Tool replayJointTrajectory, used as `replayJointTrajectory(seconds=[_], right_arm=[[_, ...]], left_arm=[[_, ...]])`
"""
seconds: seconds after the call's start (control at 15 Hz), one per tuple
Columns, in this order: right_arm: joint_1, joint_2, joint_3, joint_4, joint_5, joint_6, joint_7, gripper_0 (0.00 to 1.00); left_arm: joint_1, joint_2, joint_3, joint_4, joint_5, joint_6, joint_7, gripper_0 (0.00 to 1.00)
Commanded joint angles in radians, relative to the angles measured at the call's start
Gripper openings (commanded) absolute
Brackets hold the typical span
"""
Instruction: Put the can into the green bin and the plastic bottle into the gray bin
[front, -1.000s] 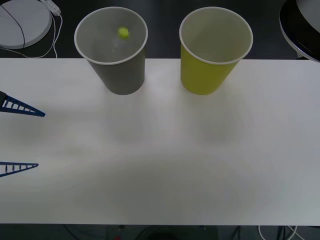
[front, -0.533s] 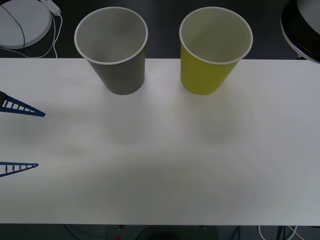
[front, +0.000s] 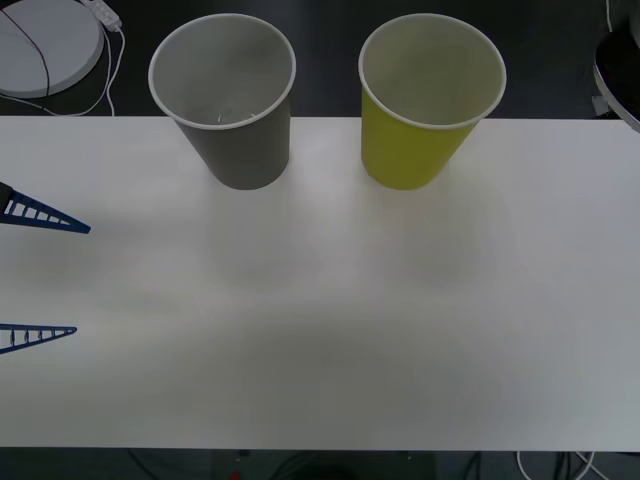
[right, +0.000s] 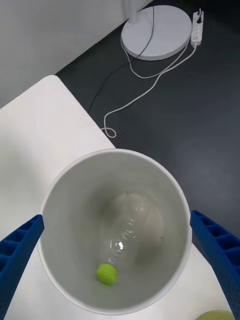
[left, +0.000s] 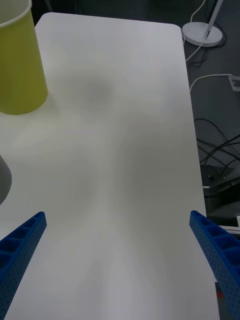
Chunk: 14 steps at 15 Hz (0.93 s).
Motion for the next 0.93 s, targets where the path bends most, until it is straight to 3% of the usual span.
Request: replayJointTrajectory(seconds=[0.07, 0.6, 0.93], right_arm=[[0.075, -0.057, -0.070, -0.103, 0.026, -0.003, 0.055, 1.00], [0.256, -0.201, -0.208, -0.394, 0.069, -0.020, 0.144, 1.00], [0.338, -0.266, -0.271, -0.423, -0.043, -0.073, 0.342, 1.00]], left_arm=[[0.000, 0.000, 0.000, 0.000, 0.000, 0.000, 0.000, 1.00], [0.000, 0.000, 0.000, 0.000, 0.000, 0.000, 0.000, 1.00], [0.000, 0.000, 0.000, 0.000, 0.000, 0.000, 0.000, 1.00]])
